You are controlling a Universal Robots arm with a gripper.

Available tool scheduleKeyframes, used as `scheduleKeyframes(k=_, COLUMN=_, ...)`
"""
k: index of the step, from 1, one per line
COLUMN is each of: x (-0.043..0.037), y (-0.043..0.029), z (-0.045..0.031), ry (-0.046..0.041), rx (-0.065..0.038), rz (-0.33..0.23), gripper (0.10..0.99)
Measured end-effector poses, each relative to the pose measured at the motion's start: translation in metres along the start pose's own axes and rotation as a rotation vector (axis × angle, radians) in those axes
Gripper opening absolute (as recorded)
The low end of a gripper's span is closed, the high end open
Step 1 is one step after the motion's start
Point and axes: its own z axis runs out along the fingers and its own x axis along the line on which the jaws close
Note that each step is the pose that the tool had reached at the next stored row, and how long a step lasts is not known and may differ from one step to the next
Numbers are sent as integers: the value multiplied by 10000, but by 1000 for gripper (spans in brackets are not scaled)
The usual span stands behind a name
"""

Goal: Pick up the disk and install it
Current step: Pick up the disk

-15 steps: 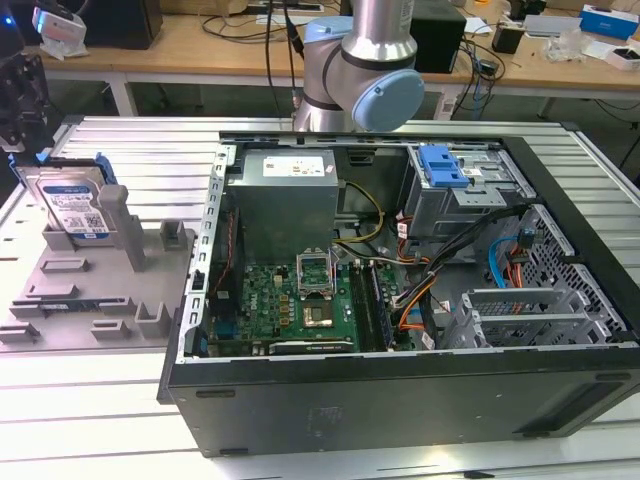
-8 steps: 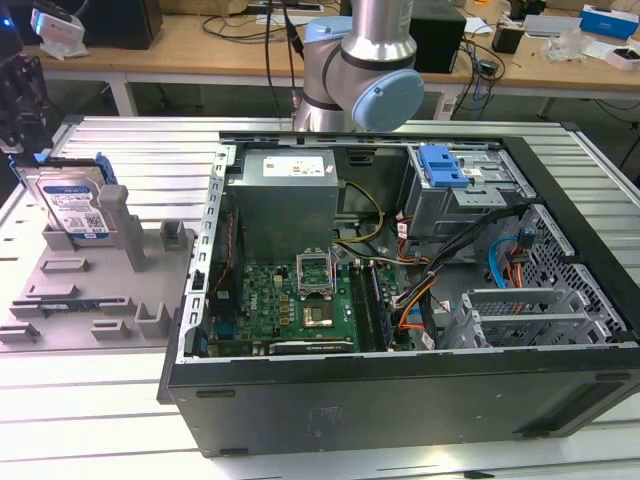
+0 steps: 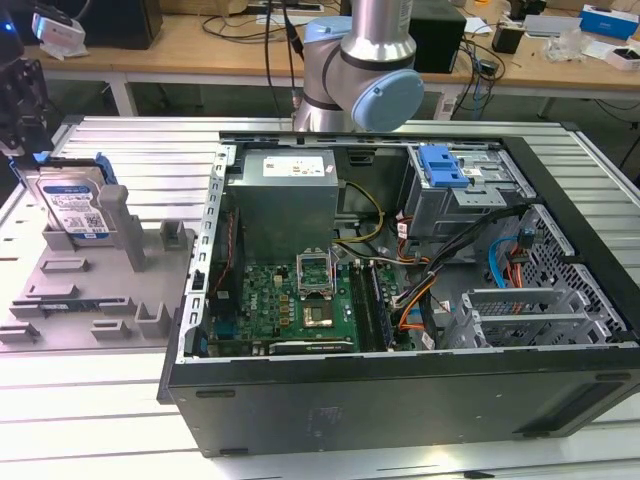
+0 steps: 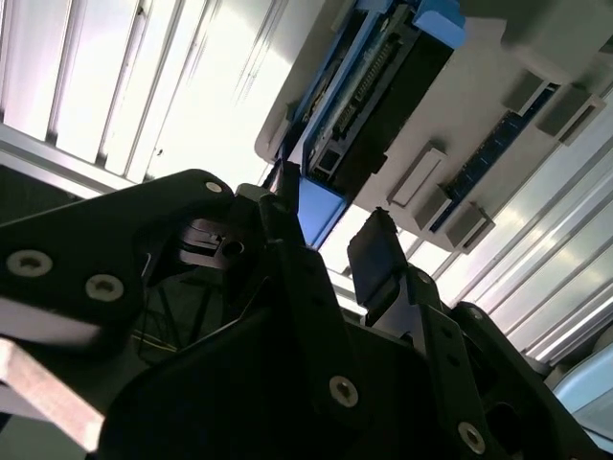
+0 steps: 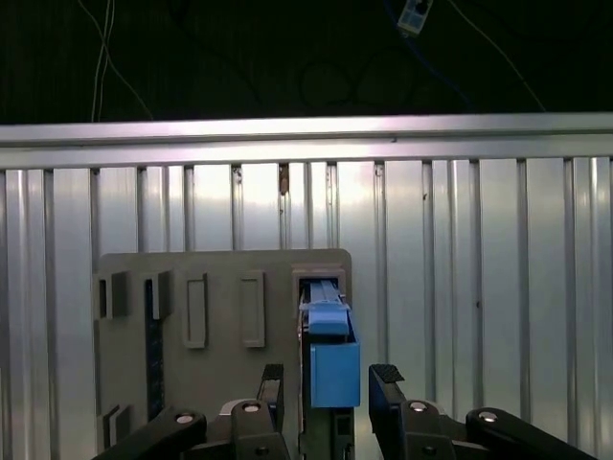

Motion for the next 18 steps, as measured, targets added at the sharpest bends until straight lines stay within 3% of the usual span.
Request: scheduleKeyframes(k=18, x=-3, y=18, z=120, ry=2, rx=3, rz=-142, gripper=482)
